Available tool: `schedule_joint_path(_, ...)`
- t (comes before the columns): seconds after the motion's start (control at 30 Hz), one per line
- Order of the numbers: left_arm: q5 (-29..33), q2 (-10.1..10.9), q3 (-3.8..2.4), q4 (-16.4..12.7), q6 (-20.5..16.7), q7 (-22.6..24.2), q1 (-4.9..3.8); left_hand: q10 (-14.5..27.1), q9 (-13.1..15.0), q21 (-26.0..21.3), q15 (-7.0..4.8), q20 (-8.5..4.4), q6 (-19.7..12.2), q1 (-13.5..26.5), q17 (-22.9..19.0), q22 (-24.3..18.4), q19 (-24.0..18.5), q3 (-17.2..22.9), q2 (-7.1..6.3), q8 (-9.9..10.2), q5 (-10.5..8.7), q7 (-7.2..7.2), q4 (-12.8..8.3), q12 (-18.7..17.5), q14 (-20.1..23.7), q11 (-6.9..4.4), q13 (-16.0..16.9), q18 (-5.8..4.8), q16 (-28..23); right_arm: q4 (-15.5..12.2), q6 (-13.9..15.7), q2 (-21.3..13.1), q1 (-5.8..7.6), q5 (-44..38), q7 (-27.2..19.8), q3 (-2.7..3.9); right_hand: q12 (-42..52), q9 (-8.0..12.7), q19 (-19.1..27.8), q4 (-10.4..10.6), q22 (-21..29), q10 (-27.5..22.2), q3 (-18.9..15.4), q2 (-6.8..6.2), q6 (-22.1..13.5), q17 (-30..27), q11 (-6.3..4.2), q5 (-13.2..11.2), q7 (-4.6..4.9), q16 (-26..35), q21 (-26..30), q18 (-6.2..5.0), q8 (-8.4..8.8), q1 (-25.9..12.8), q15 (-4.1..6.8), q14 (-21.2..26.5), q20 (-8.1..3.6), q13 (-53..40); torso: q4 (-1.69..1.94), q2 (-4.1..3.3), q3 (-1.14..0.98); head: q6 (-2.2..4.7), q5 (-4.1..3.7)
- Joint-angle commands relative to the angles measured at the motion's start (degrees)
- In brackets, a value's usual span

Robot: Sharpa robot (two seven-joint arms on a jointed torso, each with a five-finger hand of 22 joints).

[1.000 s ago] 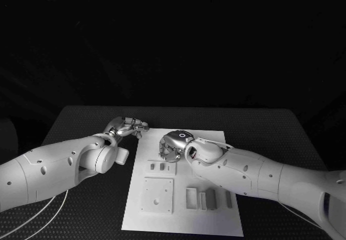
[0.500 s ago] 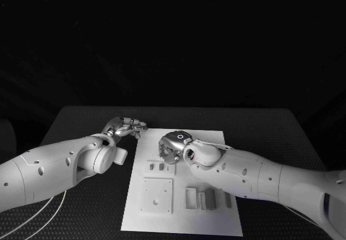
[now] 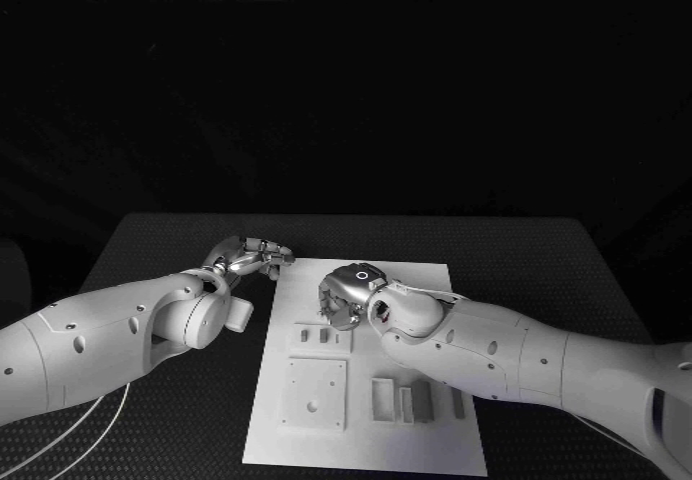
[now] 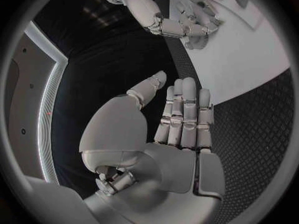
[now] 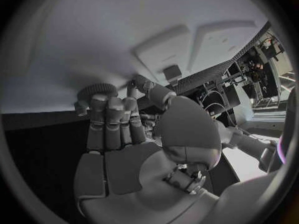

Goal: Assemble the parts on the task board

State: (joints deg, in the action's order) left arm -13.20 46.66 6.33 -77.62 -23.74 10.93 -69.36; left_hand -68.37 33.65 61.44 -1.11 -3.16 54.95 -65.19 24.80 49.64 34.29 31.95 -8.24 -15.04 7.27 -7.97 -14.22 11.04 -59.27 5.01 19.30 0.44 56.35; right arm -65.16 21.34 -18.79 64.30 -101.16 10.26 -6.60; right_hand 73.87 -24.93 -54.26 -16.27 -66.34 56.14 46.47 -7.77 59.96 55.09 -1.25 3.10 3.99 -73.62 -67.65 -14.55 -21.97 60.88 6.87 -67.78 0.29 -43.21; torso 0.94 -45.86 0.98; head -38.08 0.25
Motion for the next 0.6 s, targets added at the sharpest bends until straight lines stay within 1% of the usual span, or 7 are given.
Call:
schedule_joint_path(0.03, -1.6, -0.01, -0.02, -0.27, 2.45, -1.04, -0.09, 0.37, -0.11, -0.21, 0.18, -3.38, -0.43, 0.81, -0.07, -0.03, -0.41, -0.05, -0.18, -0.19, -0.41, -0.08, 0.51, 0.29, 0.02, -0.09, -0.03, -0.18, -0.24, -0.23, -1.34, -1.23, -0.6, 0.51, 2.84, -0.45, 0.28, -0.11, -0.55, 0.03, 0.11, 0.47, 0.52, -0.54, 1.55, 0.09, -0.1, -0.13, 0.83, -0.26, -0.27, -0.45, -0.05, -0.18, 0.24, -0.37, -0.04, -0.11, 0.0, 0.02, -0.01, 0.04, 0.02)
schedule_joint_path(0.23, -1.86, 0.06, -0.02, -0.24, 2.9, -1.53, -0.11, 0.2, -0.16, -0.23, 0.13, -3.39, -0.58, 1.45, -0.04, 0.0, -0.43, -0.42, -0.45, -0.19, -0.59, -0.13, 0.92, 0.58, -0.04, -0.18, 0.03, -0.15, -0.28, -1.66, -0.68, -2.23, -0.3, 1.67, 3.1, -0.27, 0.31, -0.24, -0.8, 0.03, 0.14, 0.75, 0.97, -0.72, 1.74, 0.17, -0.2, -0.11, 0.73, -0.36, -0.45, -0.45, -0.19, -0.28, 0.34, -0.63, -0.18, -0.27, -0.09, 0.05, 0.04, 0.28, -0.09)
schedule_joint_path(0.43, -2.75, 0.05, -0.01, -0.31, 3.89, -2.34, -0.12, 0.04, -0.4, -0.26, 0.02, -3.46, -1.31, 2.05, 0.03, 0.04, -0.4, -0.67, -0.75, 0.15, -0.82, -0.42, 1.42, 0.9, -0.17, -0.32, 0.07, -0.1, -0.29, -3.21, 0.47, -3.27, 0.02, 3.57, 2.83, 0.03, 0.31, -0.29, -0.89, 0.05, 0.16, 0.84, 1.14, -0.84, 1.8, 0.2, -0.23, -0.1, 0.7, -0.37, -0.51, -0.45, -0.24, -0.36, 0.37, -0.72, -0.23, -0.34, 0.04, 0.01, 0.04, 0.46, -0.28)
schedule_joint_path(0.6, -2.84, 0.13, -0.01, -0.17, 3.79, -2.53, -0.13, -0.06, -0.49, -0.24, -0.03, -3.51, -1.51, 2.41, 0.09, 0.07, -0.33, -0.79, -0.96, 0.22, -1.01, -0.52, 1.79, 1.07, -0.27, -0.39, 0.08, -0.08, -0.27, -3.95, 1.42, -3.91, 0.16, 4.48, 2.67, 0.23, 0.3, -0.31, -0.92, 0.06, 0.18, 0.87, 1.23, -0.86, 1.82, 0.21, -0.24, -0.08, 0.69, -0.37, -0.53, -0.45, -0.26, -0.38, 0.39, -0.74, -0.25, -0.37, 0.04, -0.01, 0.02, 0.47, -0.32)
